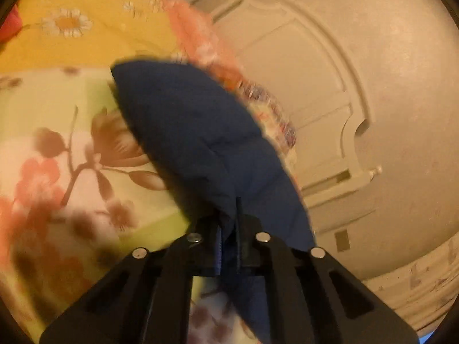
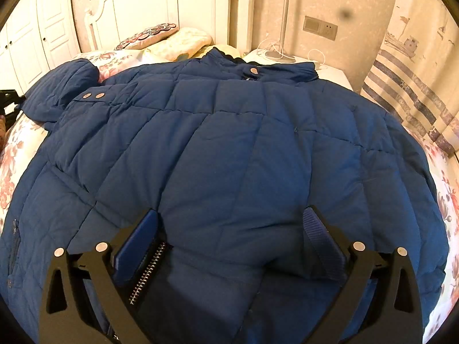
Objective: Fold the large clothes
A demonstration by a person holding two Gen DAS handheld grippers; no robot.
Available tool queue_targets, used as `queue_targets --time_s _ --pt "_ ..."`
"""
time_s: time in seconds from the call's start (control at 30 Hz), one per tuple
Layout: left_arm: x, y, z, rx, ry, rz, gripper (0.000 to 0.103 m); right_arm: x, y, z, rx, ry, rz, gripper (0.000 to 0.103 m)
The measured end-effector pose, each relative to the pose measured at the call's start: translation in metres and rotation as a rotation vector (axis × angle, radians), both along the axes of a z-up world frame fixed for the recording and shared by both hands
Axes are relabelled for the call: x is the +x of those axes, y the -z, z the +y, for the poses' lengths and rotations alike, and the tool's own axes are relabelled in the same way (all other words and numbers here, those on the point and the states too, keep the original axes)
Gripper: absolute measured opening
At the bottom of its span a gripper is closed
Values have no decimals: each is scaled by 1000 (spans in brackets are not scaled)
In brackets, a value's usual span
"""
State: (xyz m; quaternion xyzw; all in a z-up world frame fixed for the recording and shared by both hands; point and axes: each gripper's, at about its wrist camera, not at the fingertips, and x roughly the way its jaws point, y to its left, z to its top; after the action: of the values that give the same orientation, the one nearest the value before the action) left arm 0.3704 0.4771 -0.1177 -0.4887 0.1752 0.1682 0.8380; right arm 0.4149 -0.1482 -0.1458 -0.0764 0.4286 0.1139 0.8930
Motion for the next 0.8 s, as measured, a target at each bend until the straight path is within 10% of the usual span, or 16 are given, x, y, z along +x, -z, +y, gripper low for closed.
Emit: queue_targets --time_s 0.13,0.27,0.47,0.6,0.67,0.8 --pt "-22 -62 -98 258 71 -141 4 -4 -7 -9 45 39 -43 94" --pt "-22 -116 -238 539 352 -255 4 -20 -24 -62 328 217 -182 89" --pt "6 -80 -462 875 887 -98 8 -35 -28 -118 527 451 -318 89" --pt "37 8 -526 865 1080 209 16 -45 -32 -139 584 525 -392 91" --pt "36 17 -532 913 1082 233 19 -41 -27 -147 610 554 -357 91" --pt "17 6 -527 850 1168 149 63 -36 -21 -154 635 568 -321 91"
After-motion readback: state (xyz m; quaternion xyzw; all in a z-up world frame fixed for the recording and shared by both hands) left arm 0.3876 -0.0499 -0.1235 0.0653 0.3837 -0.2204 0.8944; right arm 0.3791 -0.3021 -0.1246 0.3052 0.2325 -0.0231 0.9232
